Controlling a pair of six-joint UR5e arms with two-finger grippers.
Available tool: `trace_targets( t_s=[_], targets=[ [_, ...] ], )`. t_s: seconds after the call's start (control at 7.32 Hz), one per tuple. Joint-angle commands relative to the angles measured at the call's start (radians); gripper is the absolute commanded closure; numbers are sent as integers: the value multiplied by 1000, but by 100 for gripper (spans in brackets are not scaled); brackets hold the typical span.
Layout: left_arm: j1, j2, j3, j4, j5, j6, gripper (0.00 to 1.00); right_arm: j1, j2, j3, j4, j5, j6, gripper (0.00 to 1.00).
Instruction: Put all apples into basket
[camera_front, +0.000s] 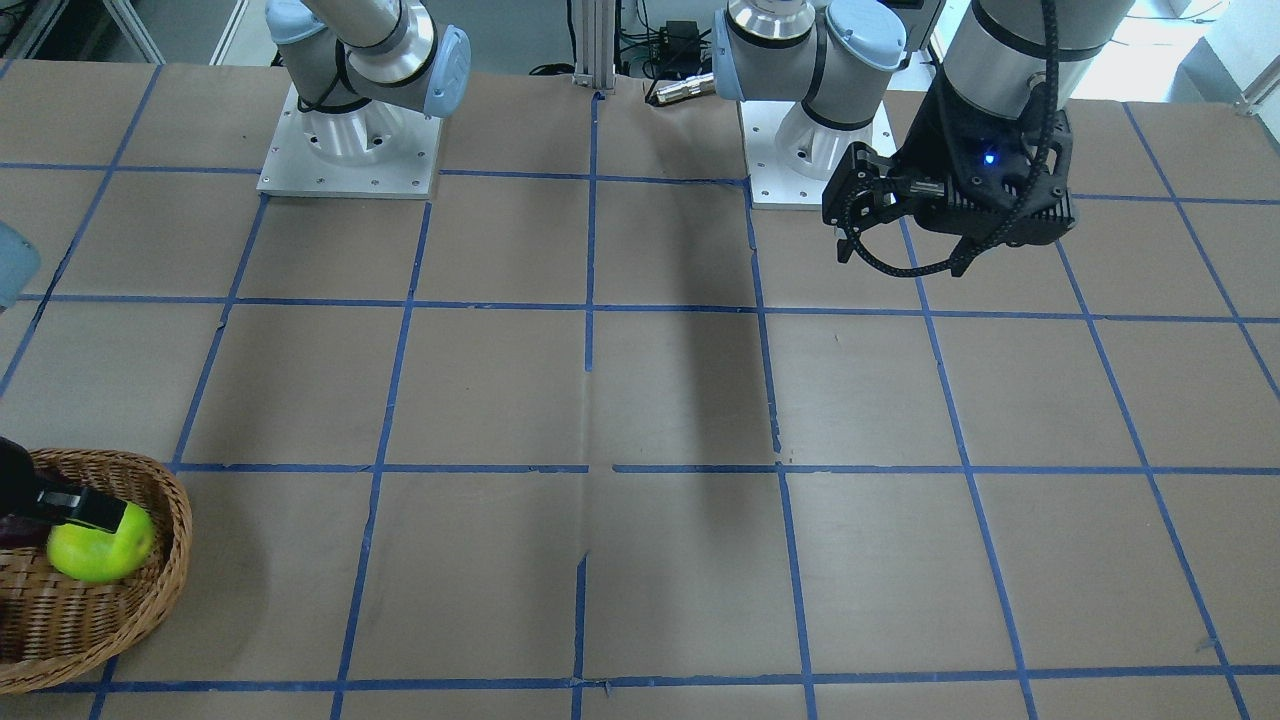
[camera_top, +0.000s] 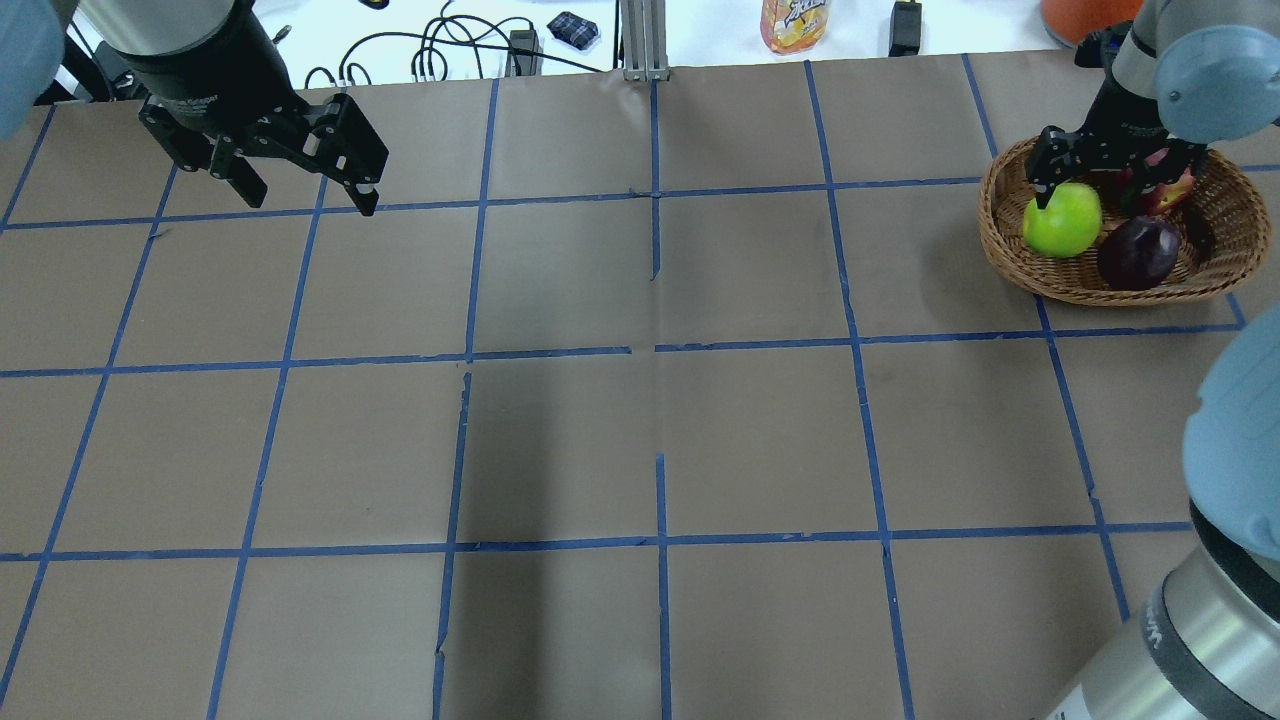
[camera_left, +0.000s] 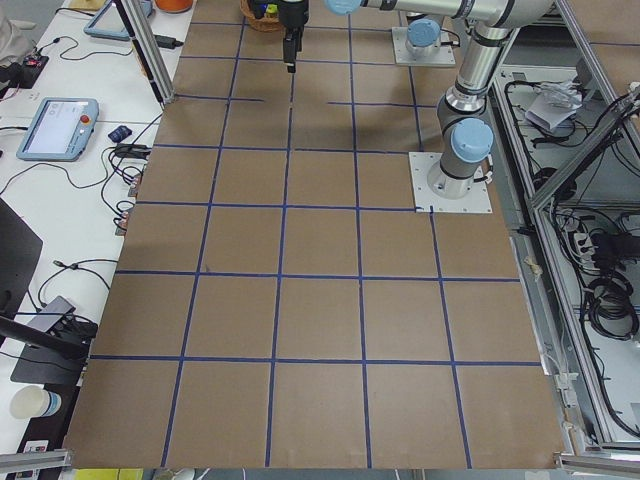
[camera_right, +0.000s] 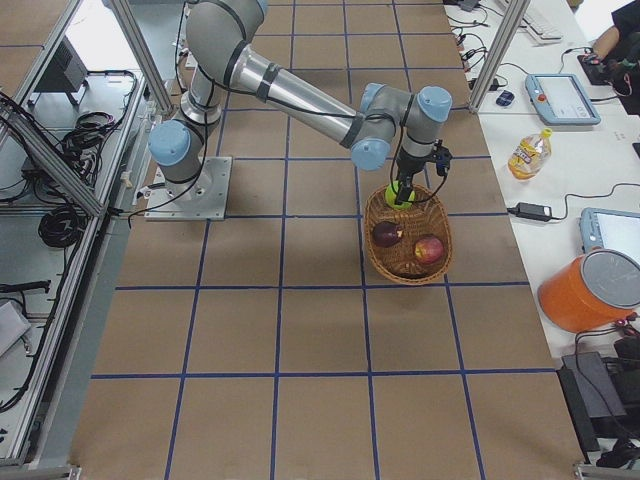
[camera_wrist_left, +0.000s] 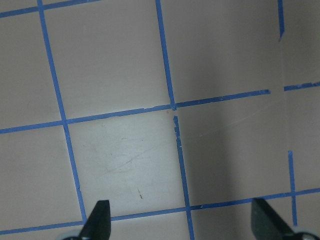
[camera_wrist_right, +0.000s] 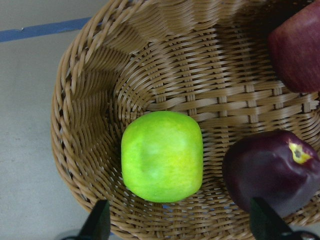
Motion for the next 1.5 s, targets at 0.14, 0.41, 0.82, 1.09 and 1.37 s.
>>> trace_targets(
  t_s=[0.14,0.41,0.82,1.09,1.37],
  targets=[
    [0,1,-2,0,0,0,0,9,-87,-1,22,15,0,0],
    [0,1,-2,0,0,0,0,50,-238,-8,219,74,47,0],
    [1,0,-2,11,1,6,0,263,-362,-3,402,81,390,0],
    [1,-2,-2,12,0,2,0,342,-401,31,418,82,438,0],
    [1,-5,3,18,0,0,0,324,-505,75,490,92,331,0]
  ],
)
